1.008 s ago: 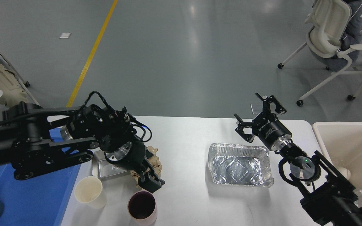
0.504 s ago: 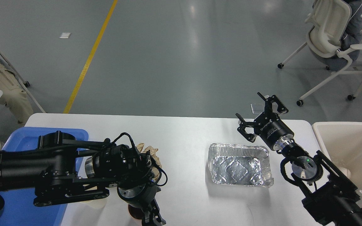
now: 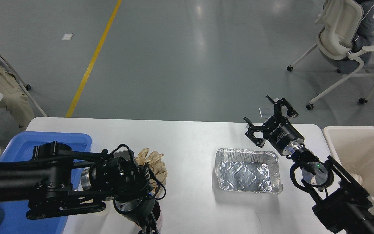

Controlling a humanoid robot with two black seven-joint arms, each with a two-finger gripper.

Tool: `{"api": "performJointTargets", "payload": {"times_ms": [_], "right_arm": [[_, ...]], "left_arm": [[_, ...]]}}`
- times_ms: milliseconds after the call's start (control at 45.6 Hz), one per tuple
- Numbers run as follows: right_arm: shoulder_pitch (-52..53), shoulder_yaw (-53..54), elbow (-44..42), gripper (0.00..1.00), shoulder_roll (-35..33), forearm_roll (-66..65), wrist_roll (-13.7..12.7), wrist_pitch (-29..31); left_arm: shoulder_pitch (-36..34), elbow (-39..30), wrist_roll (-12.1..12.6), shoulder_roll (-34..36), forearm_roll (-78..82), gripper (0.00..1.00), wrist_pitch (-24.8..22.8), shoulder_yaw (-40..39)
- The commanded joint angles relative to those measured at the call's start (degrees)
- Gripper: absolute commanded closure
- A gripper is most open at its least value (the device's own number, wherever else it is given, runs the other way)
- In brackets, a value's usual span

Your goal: Tidy desktop

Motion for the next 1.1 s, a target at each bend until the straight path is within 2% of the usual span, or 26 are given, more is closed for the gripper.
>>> {"api": "performJointTargets", "payload": {"times_ms": [0,197,329,394,613,657,723,854,1073], "right_arm": [[-0.16,0.02,0.0,0.0,-0.05,0.0,0.0,0.0],[-0.33,0.11,0.09,0.0,-0.05,0.0,0.0,0.0],[-0.51,0.2,0.09,0.0,-0.05,0.0,0.0,0.08],[-0.68,0.28,0.09,0.0,-0.05,0.0,0.09,0.26],[-0.77,0.37,0.09,0.0,-0.57,0.0,0.0,0.44],[-0.77,0.37,0.09,0.0,-0.58,0.0,0.09,0.52],[-0.77,0.37,0.09,0.0,-0.66,0.0,0.0,0.52],[-0.77,0.46,0.17,0.0,-1.28,0.0,0.09,0.52],[-0.51,0.55,0.17,0.0,-1.45,0.0,0.09,0.52]], "left_arm": [[1.39,0.0,0.0,0.76,0.08,0.04,0.41,0.67],[2.89,0.44,-0.09,2.17,0.08,0.09,1.64,0.67],[3.33,1.84,-0.35,3.49,0.08,0.19,2.26,0.76],[3.24,4.03,-0.79,3.66,0.08,0.3,2.52,0.67],[3.24,8.79,-1.14,3.4,0.08,0.58,3.84,0.41],[3.24,9.31,-2.02,3.31,0.08,0.7,4.54,0.58],[3.33,9.75,-3.69,3.05,0.08,0.82,4.98,0.67],[3.33,9.75,-5.45,2.87,1.13,0.99,5.51,0.76],[4.38,9.76,-9.76,3.58,5.53,1.0,7.53,0.76]]}}
